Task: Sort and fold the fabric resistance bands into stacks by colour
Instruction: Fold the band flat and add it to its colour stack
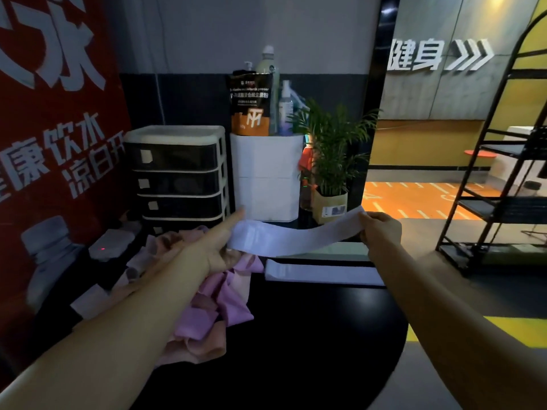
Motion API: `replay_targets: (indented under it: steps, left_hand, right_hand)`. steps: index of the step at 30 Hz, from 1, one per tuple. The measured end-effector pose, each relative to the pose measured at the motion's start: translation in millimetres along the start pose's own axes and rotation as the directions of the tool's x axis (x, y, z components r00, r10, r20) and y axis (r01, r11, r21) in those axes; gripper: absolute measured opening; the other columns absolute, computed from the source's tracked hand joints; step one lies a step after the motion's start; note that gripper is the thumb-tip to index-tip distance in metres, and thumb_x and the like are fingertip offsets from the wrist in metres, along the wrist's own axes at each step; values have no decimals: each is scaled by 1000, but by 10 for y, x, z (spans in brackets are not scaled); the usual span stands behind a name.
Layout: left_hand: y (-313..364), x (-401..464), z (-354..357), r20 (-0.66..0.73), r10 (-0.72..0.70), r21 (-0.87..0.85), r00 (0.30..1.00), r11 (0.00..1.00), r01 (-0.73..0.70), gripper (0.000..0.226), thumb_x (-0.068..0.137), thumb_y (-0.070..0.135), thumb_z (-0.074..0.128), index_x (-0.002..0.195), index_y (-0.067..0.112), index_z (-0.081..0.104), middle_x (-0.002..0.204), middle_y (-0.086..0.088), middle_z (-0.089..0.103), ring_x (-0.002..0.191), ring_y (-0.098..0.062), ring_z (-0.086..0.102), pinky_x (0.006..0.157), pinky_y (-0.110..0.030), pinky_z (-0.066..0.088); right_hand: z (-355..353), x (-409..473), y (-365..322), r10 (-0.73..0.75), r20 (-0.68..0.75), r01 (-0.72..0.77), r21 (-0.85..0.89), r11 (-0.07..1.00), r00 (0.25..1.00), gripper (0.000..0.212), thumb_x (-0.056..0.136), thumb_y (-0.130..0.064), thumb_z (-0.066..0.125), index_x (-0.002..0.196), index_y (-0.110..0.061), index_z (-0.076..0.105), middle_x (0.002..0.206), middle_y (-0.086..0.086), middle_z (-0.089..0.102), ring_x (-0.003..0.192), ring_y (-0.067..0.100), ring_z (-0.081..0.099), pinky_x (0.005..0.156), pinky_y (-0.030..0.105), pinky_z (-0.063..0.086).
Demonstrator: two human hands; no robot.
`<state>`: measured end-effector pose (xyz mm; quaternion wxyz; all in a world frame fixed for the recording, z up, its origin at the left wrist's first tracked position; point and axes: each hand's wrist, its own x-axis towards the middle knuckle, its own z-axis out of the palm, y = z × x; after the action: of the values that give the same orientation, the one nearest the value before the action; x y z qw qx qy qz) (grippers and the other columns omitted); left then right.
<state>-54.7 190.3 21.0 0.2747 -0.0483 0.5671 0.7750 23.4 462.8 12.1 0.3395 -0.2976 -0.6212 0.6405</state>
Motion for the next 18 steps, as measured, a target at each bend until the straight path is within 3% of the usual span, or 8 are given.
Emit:
replay_targets:
  steps: [3,5,8,11,13,15,18]
  left_hand:
    - [-81,-20,135,20,-20,1,1000,1000,20,37,77,47,67,67,15,51,44,5,45,33,-4,41,29,-10,30]
    - [-116,18,174,-89,10,196,996,981,7,44,78,56,61,75,14,50,49,2,44,36,-7,39,30,-12,28]
    - [-171,136,208,-237,256,585,937,808,-72,55,82,66,50,80,12,52,52,-4,47,43,-17,40,44,-19,29]
    - [-195,228,227,-233,449,723,863,673,-155,55,84,61,53,59,13,45,44,-3,48,33,-13,44,47,-24,31]
    - [-231,278,252,-189,505,768,842,611,-194,55,84,56,57,53,14,39,46,-6,48,31,-13,41,43,-23,29]
    - [-292,302,285,-141,468,694,872,675,-250,46,86,46,61,59,13,44,53,-9,50,27,-8,40,35,-16,25]
    - [-383,363,295,-62,308,580,949,785,-217,31,89,27,62,66,13,48,58,-6,49,28,2,44,31,-11,27]
  right_hand:
    - [-120,52,76,10,-21,-10,-12,1000,1000,13,88,-17,63,93,-5,66,63,9,52,54,21,42,53,28,34]
    - [-180,82,108,11,-23,-12,-25,1000,1000,14,88,-18,64,95,-6,66,65,9,54,56,21,43,54,29,35]
    - [-265,130,168,25,-44,-27,-45,999,999,15,88,-19,63,97,-8,66,79,11,58,66,22,48,64,31,39]
    - [-367,177,265,43,-38,-46,-70,997,998,15,89,-17,61,98,-6,66,69,8,53,58,18,43,55,29,35]
    - [-444,208,336,56,-25,-59,-100,993,998,15,90,-18,60,97,-6,65,64,6,50,57,18,41,53,28,32]
    - [-527,245,396,47,-25,-49,-123,991,999,18,90,-19,60,98,-4,65,67,7,52,61,20,46,56,30,36]
    - [-654,330,499,45,-40,-52,-192,980,998,23,90,-21,60,103,-4,66,86,12,59,80,26,54,70,33,41]
